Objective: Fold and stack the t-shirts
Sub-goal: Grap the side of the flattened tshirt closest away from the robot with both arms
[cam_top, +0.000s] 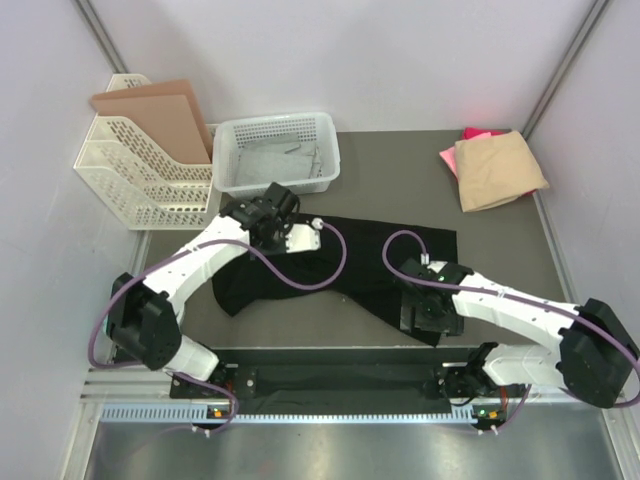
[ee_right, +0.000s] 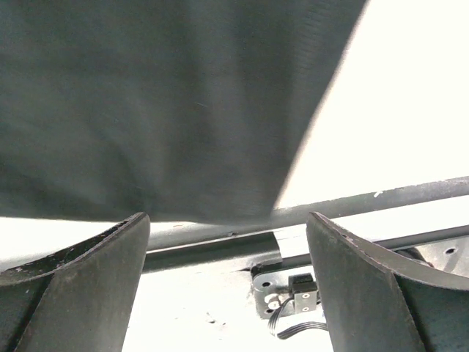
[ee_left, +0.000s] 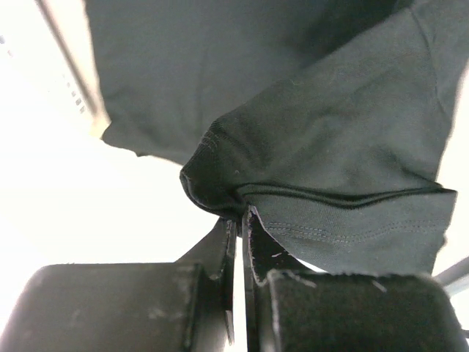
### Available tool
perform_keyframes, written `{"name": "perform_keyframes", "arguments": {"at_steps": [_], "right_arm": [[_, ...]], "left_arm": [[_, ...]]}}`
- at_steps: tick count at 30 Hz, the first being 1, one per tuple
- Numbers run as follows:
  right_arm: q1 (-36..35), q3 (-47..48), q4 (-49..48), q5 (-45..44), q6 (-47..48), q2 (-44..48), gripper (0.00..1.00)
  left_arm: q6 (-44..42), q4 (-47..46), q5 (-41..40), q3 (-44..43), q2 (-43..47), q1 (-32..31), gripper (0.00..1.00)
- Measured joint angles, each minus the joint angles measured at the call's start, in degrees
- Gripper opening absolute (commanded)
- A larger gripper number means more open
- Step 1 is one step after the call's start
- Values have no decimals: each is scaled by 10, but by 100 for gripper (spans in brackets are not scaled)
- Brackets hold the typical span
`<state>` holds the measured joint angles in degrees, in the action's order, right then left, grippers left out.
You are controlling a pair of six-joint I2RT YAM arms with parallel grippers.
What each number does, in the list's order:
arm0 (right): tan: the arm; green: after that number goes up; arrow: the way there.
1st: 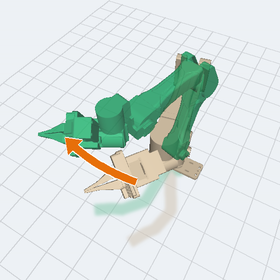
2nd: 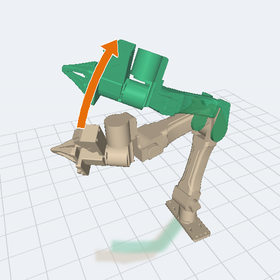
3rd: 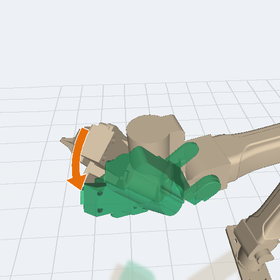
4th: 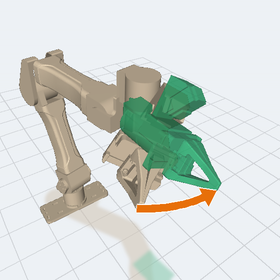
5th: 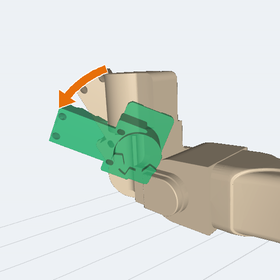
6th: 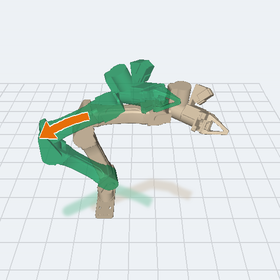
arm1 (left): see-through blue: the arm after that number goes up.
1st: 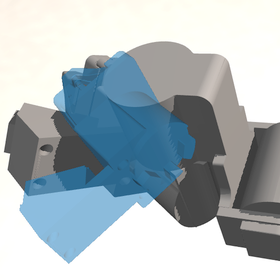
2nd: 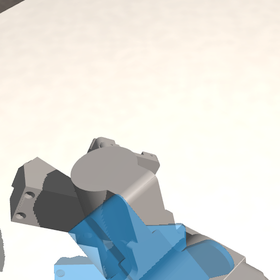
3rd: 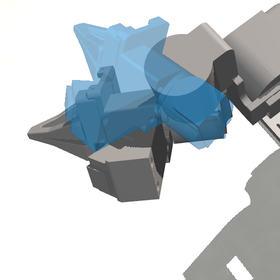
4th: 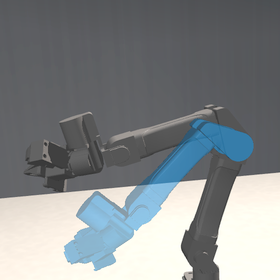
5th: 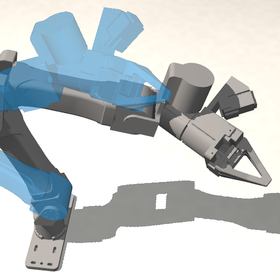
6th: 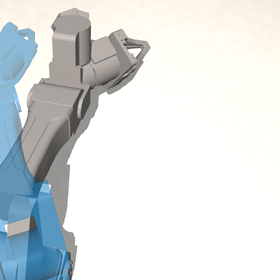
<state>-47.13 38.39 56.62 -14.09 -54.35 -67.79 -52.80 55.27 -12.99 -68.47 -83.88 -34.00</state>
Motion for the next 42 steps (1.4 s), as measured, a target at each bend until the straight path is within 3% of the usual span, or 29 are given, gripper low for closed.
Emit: {"name": "perform_keyframes", "arguments": {"at_steps": [4,18,34,40,42], "right_arm": [[-5,0,-1,-2,4,-11,87],[-57,47,-30,21,70,-97,82],[-31,28,-107,48,76,-123,81],[-21,3,-127,50,46,-97,75],[-20,-1,-127,45,34,-92,68]], "left_arm": [[-19,-3,-2,-28,-24,34,0],[-26,-2,3,-17,-30,33,0],[-28,-4,1,13,0,31,0],[-28,-3,0,13,12,31,0],[-28,-1,0,14,17,31,0]]}}
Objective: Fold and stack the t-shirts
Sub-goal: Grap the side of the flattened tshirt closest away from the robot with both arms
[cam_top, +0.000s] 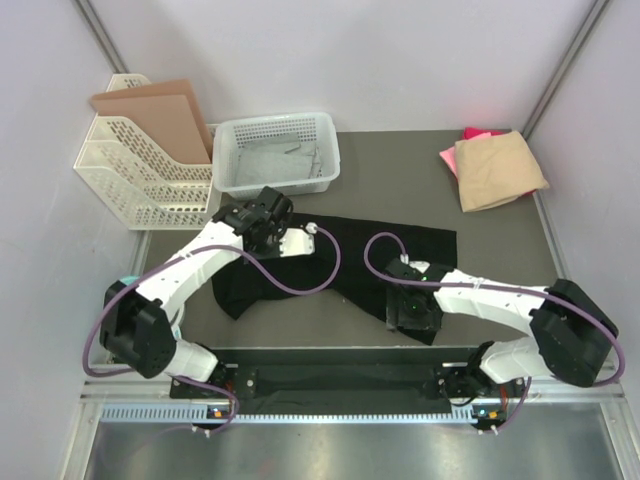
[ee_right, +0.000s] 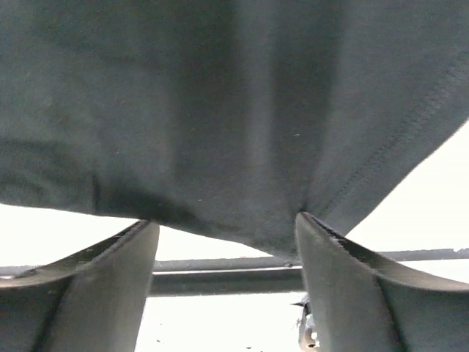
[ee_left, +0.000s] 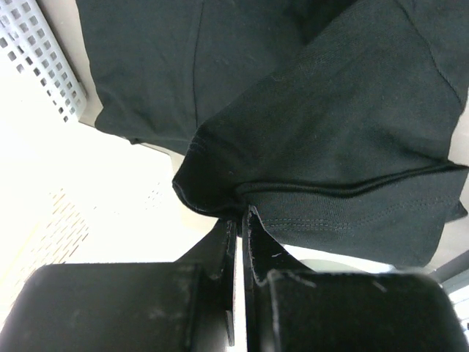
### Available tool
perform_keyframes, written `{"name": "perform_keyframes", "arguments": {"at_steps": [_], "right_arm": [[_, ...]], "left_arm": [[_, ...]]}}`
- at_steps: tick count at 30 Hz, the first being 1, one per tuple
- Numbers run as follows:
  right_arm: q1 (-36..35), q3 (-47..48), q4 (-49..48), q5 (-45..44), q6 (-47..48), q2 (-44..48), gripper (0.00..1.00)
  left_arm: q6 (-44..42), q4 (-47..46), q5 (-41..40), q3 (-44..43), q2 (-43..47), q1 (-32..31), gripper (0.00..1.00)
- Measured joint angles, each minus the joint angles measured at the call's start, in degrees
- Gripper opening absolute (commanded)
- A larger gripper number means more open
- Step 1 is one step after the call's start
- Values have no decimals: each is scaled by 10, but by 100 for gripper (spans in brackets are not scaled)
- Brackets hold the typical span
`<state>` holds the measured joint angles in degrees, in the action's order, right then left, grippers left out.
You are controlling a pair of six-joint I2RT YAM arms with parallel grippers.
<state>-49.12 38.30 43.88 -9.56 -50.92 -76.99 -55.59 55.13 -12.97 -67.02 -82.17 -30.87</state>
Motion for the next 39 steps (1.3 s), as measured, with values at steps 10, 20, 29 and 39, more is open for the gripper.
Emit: {"name": "perform_keyframes", "arguments": {"at_steps": [10,20,29,39], "right_arm": [[9,-15,3,-12,-21,20,9],[10,-26,2,-10,-27,58,0],[10,61,129,-9,-21,178,0],[10,135,257,7,-17,233,0]], "left_arm": [[1,20,-2,2,20,-1,0],[7,31,-9,1,33,-4,0],[49,84,-15,-15,53,-54,0],[136,157,19,1,93,-155,0]]}}
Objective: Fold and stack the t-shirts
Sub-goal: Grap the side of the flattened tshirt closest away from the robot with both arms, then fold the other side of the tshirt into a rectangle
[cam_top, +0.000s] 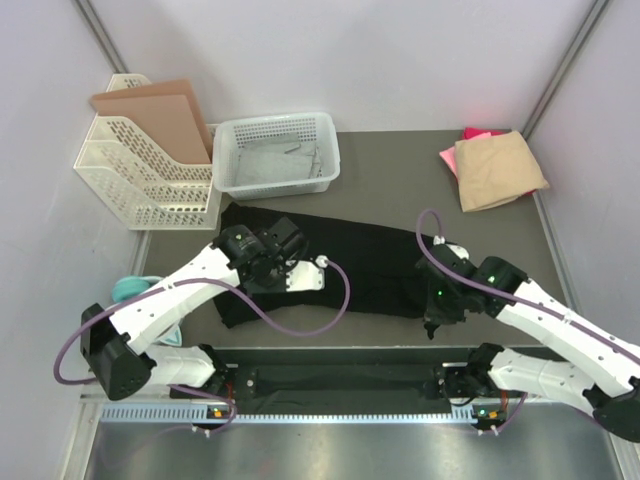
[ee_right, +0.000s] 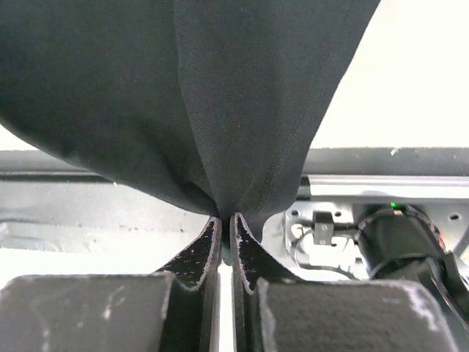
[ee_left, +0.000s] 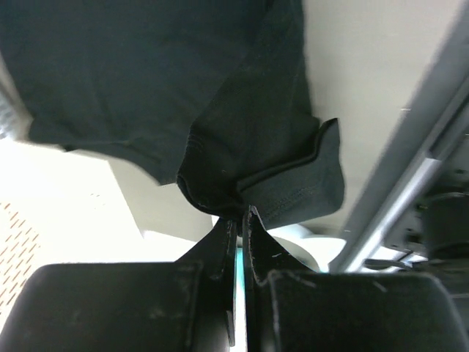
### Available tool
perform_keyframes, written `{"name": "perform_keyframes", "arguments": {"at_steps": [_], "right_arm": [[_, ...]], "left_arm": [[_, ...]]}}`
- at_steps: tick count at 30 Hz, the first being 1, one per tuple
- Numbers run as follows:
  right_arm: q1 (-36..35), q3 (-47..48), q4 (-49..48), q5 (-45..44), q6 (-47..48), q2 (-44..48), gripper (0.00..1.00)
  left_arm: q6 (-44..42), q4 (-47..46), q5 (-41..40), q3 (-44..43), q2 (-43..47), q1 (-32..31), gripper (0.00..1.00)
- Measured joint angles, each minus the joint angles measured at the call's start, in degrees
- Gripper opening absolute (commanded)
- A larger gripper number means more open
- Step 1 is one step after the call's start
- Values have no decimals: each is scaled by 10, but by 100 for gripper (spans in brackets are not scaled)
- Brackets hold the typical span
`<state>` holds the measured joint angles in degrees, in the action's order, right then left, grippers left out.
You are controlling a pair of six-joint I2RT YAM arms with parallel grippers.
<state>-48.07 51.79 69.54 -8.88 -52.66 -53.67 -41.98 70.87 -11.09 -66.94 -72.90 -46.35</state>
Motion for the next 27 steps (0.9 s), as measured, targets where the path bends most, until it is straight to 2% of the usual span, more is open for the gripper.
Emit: {"name": "perform_keyframes", "arguments": {"at_steps": [7,13,18,22,27], "right_arm": [[0,13,46,12,-1,19,0],[2,16,60,26,2,23,0],[3,-35,30,51,2,18,0],[7,-73,-1,63,1,-15,0],[54,-70,-27,49,9,-23,0]], "left_arm": [[33,42,40,-12,0,-18,0],[28,51,30,-64,0,-19,0],[-2,41,-1,-84,-3,-17,0],[-32,28,-16,-90,-39,-3,0],[-68,-15,-24,-96,-98,24,0]]}}
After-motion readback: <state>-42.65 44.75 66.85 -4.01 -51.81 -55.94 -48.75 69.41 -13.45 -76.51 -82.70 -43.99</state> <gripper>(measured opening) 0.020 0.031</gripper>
